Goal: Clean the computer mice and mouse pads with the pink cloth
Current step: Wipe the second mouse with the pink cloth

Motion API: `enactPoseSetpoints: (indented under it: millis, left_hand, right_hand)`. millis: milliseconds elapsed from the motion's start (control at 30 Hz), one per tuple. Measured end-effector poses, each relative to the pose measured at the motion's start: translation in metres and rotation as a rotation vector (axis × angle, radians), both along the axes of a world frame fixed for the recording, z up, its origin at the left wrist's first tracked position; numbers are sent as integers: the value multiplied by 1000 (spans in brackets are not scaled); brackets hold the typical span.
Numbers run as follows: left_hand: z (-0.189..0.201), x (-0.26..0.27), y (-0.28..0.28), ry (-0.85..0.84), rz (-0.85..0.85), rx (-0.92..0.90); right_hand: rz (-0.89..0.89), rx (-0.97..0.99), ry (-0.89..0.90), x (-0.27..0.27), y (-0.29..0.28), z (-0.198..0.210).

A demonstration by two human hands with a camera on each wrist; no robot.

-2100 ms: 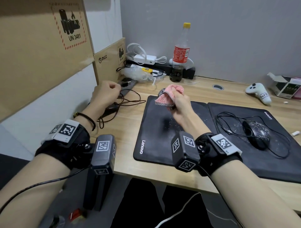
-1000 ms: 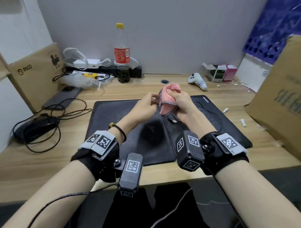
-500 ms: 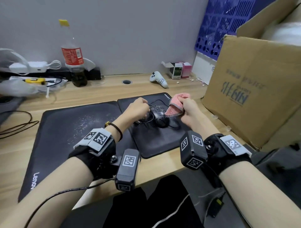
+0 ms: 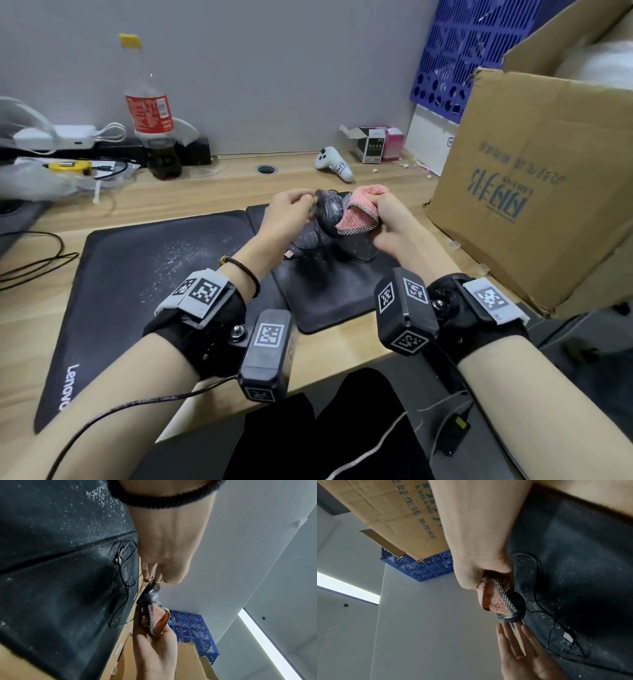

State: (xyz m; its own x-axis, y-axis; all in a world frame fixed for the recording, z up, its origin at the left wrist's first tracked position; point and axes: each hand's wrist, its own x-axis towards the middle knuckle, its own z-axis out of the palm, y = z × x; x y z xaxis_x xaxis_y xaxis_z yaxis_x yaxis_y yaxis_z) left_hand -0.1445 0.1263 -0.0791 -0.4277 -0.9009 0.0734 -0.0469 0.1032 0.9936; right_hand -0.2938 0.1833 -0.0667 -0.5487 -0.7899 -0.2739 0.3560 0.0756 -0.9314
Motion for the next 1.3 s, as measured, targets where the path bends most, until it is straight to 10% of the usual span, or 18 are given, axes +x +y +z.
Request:
enactPoseSetpoints:
  millis: [233, 467, 967, 1167, 1300]
  left_hand:
    - [0, 7, -16, 534, 165, 298]
    - [3, 34, -23, 654, -183, 623]
    - [8, 108, -20, 324, -77, 540]
    - [16, 115, -22, 260, 21, 464]
    - [16, 103, -20, 278, 2, 417]
  right_hand:
    - [72, -116, 20, 23, -9, 14]
    - [218, -110, 61, 51, -18, 9]
    - [169, -98, 402, 80, -49, -6]
    - [397, -302, 99, 109, -61, 16]
    - [297, -258, 290, 110, -67, 20]
